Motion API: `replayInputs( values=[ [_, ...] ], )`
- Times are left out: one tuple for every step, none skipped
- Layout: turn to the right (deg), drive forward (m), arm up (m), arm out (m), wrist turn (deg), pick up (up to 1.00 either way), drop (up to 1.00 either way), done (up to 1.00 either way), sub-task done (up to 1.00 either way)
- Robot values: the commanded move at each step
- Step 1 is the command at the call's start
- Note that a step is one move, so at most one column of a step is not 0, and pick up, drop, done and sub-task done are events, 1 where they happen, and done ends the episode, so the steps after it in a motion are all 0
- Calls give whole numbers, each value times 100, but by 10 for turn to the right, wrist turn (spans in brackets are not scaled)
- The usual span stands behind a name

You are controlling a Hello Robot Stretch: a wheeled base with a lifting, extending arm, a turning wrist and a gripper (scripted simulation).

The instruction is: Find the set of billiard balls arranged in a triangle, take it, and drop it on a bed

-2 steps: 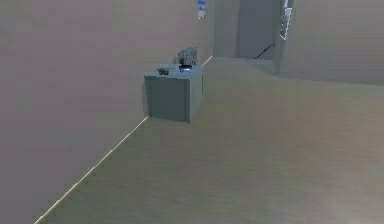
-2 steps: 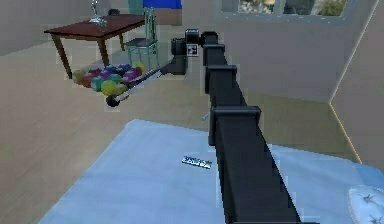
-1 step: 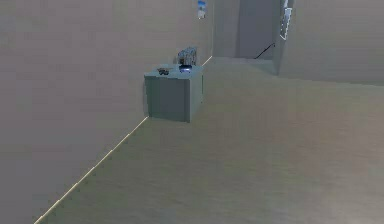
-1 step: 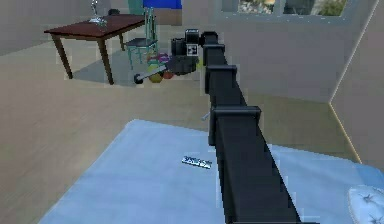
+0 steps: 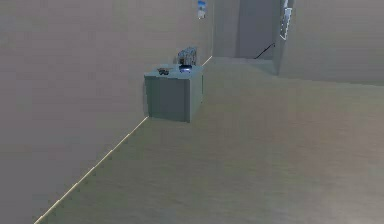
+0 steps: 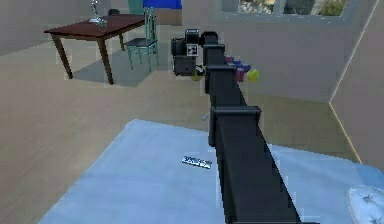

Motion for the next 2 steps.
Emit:
replayInputs(
  values=[
    [0, 0, 0, 0, 420, 0, 0, 0, 0],
    [0, 0, -46, 0, 0, 0, 0, 0, 0]
  ],
)
